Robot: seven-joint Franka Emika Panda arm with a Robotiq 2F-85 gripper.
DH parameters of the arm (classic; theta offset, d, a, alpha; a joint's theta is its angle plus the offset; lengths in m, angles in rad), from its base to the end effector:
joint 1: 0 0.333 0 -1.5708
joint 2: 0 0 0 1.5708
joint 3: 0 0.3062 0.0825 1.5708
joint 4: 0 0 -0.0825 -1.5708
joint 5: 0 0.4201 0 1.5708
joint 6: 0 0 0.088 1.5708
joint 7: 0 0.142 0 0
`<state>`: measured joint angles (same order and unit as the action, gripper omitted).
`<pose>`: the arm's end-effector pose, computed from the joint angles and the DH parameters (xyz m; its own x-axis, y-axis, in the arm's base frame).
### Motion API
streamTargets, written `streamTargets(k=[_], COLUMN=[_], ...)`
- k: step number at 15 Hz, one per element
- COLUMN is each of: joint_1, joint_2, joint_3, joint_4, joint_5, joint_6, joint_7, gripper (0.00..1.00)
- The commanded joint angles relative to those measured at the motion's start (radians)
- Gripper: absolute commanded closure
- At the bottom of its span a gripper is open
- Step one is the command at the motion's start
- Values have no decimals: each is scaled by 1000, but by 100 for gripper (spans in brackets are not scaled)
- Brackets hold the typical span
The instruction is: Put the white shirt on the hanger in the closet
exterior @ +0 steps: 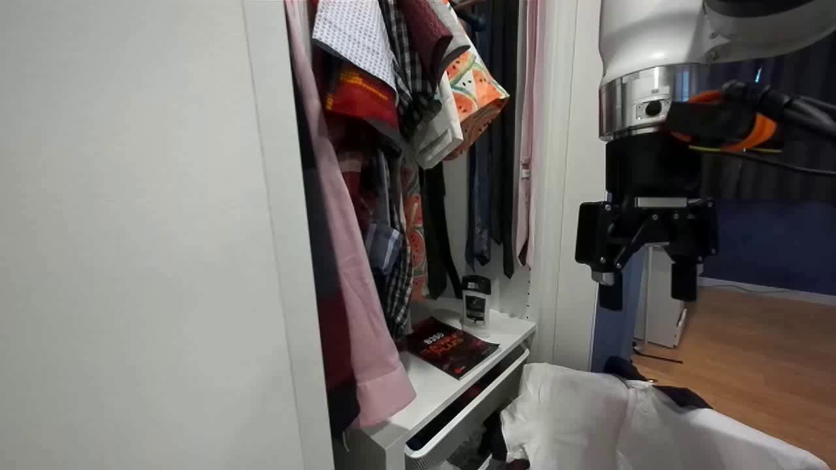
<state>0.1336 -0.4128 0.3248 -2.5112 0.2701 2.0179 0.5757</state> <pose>0.3844 0.2065 0.3489 0.9531 -0.2695 -0.1376 -0.2763 -0.9605 -0.0331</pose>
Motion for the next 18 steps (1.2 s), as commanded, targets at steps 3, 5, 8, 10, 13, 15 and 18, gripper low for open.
streamTargets(k=[3, 5, 8, 10, 13, 15, 18], joint_1=[13, 13, -19, -46, -69, -78, -95], joint_2=[2, 2, 54, 78, 122, 150, 178], joint_3=[-13, -13, -50, -95, -180, -233, -297], joint_4=[1, 1, 36, 52, 76, 88, 91], joint_5=[-6, -6, -23, -67, -115, -133, -149], joint_6=[0, 0, -32, -42, -46, -53, -70], joint_7=[5, 5, -20, -96, -315, -461, -630], gripper=[0, 0, 0, 0, 0, 0, 0])
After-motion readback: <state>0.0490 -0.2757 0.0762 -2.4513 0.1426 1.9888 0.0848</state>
